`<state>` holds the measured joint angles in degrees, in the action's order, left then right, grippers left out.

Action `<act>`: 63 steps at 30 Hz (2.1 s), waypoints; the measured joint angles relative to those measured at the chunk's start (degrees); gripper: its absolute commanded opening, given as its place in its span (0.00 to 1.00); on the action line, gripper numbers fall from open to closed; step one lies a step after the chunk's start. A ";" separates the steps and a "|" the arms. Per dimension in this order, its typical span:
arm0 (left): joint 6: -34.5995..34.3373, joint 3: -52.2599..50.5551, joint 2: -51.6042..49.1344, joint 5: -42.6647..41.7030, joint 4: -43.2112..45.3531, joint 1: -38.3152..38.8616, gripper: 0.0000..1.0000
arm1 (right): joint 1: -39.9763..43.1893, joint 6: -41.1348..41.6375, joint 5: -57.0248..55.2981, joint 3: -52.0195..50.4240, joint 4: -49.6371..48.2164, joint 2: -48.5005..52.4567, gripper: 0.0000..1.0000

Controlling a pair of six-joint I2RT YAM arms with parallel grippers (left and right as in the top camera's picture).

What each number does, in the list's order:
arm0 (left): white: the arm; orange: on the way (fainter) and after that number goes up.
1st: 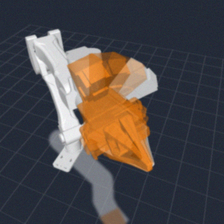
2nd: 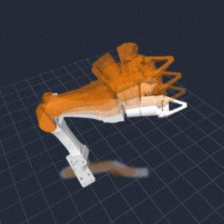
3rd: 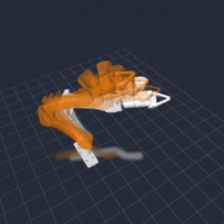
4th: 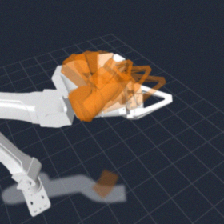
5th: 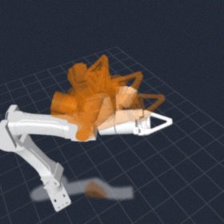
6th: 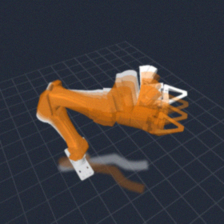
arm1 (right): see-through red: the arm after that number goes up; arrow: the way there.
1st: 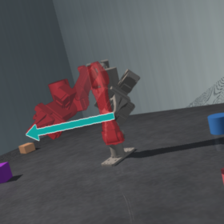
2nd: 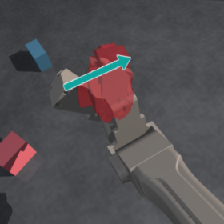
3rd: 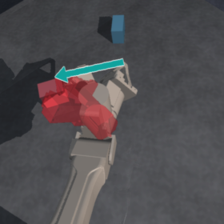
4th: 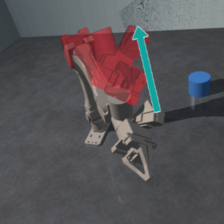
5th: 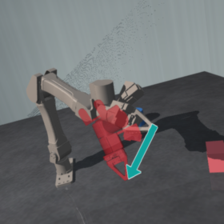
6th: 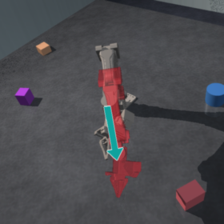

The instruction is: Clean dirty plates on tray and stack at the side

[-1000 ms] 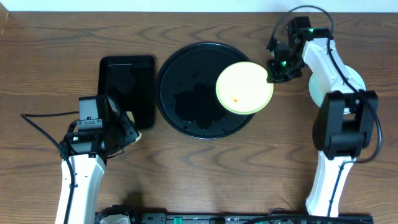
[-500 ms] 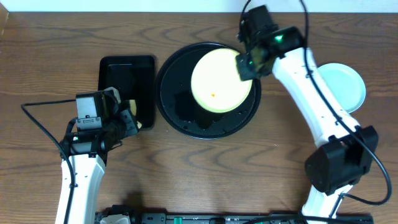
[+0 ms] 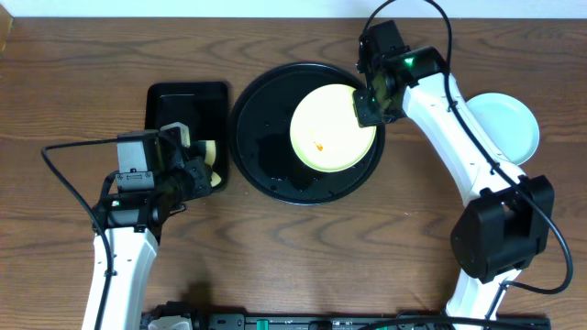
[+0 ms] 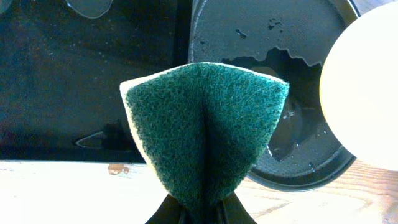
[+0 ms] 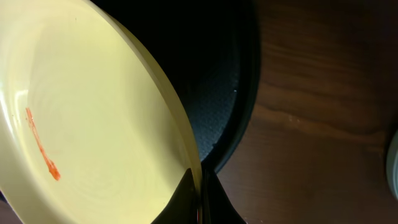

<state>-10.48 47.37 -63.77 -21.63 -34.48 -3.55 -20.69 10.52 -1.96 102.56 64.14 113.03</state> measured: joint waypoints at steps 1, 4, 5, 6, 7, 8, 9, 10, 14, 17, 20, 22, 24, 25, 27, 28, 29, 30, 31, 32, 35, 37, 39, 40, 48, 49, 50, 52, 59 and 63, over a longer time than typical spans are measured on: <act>-0.02 0.00 0.00 -0.11 0.17 0.24 0.08 | 0.22 0.00 0.00 0.00 0.22 0.00 0.01; -0.37 0.00 0.00 -0.35 1.46 1.81 0.08 | 0.70 0.04 -0.02 0.00 1.14 0.00 0.01; -0.61 0.00 0.00 -0.44 1.90 2.40 0.08 | 0.76 0.20 -0.09 -0.02 1.33 0.00 0.01; -1.20 0.00 -0.04 -0.55 2.27 3.15 0.08 | 0.74 0.44 -0.31 -0.09 1.38 0.00 0.01; -1.55 0.00 -0.17 -0.57 2.43 3.63 0.08 | 0.72 0.83 -0.68 -0.20 1.36 0.00 0.01; -2.16 0.09 -0.57 -0.55 2.56 4.33 0.08 | 0.66 1.27 -1.18 -0.39 1.29 0.00 0.01; -2.86 0.37 -1.20 -0.59 2.40 4.92 0.07 | 0.57 1.79 -2.01 -0.76 1.16 0.00 0.01; -3.45 1.22 -2.32 -0.70 1.66 5.60 0.07 | 0.52 2.58 -3.15 -1.42 0.85 0.00 0.01; -4.94 9.22 -8.68 -0.96 -5.57 7.89 0.07 | 0.52 5.01 -5.64 -4.50 -1.16 0.00 0.01; -4.90 19.02 -14.82 -0.98 -12.74 9.88 0.07 | 0.26 6.73 -6.64 -7.23 -3.08 0.00 0.01; -4.74 28.98 -21.07 -1.18 -17.09 12.57 0.07 | -0.20 7.69 -6.84 -9.99 -5.14 0.00 0.01; -4.76 33.14 -24.11 -1.11 -17.03 14.80 0.08 | -0.46 8.39 -6.86 -11.87 -7.06 0.00 0.01; -5.07 34.91 -26.08 -1.18 -15.41 17.53 0.08 | -0.44 9.09 -7.06 -14.36 -10.62 0.00 0.01; -5.22 35.10 -26.84 -1.16 -14.99 19.21 0.08 | -0.44 9.53 -7.28 -15.43 -12.22 0.00 0.01; -5.64 35.12 -28.11 -1.16 -14.82 22.25 0.08 | -0.39 10.21 -7.96 -17.62 -15.43 0.00 0.01; -5.64 35.12 -28.70 -1.18 -14.71 23.37 0.08 | -0.39 10.40 -8.17 -18.53 -16.87 0.00 0.01; -5.81 35.12 -29.40 -1.16 -14.51 24.76 0.08 | -0.39 10.56 -8.28 -19.34 -18.21 0.00 0.01; -5.84 35.12 -30.10 -1.11 -14.36 26.08 0.08 | -0.39 10.78 -8.39 -19.96 -19.08 0.00 0.01; -5.86 35.12 -30.86 -0.87 -14.14 27.30 0.08 | -0.39 10.95 -8.44 -20.44 -19.58 0.00 0.01; -5.90 35.12 -31.69 -0.50 -13.88 28.44 0.08 | -0.39 11.02 -8.50 -20.76 -19.85 0.00 0.01; -6.03 35.12 -34.62 1.25 -13.16 31.17 0.08 | -0.39 11.17 -9.20 -20.94 -20.13 0.00 0.01; -6.05 35.12 -36.76 2.10 -12.37 32.33 0.08 | -0.44 11.17 -10.12 -20.94 -19.82 0.00 0.01; -6.12 35.12 -38.95 2.67 -11.02 33.27 0.08 | -0.39 11.17 -11.43 -20.94 -18.82 -0.02 0.01; -6.23 35.10 -39.89 2.82 -10.23 33.62 0.07 | -0.39 11.17 -12.20 -20.94 -18.25 -0.07 0.01; -7.39 35.08 -41.24 5.27 -2.99 34.10 0.08 | 0.42 7.48 -14.49 -20.98 -20.09 -1.70 0.01; -7.87 35.08 -41.24 5.90 -2.51 34.07 0.08 | 0.42 6.86 -14.47 -20.98 -20.26 -1.95 0.01; -8.63 35.10 -41.24 6.93 -2.12 34.10 0.08 | 0.42 6.36 -14.47 -20.98 -20.28 -2.23 0.01; -9.29 35.08 -41.24 7.91 -1.55 34.10 0.08 | 0.39 5.75 -14.40 -20.98 -20.33 -2.78 0.01; -10.71 35.10 -41.24 9.57 0.92 34.21 0.08 | 0.39 5.62 -15.52 -21.00 -17.97 -7.39 0.01; -10.75 35.10 -41.88 10.01 2.64 34.82 0.07 | 0.42 6.45 -18.56 -21.16 -16.33 -8.70 0.01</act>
<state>-21.23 82.48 -105.65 -11.62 -31.83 31.27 -20.27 16.97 -20.51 81.41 47.81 104.33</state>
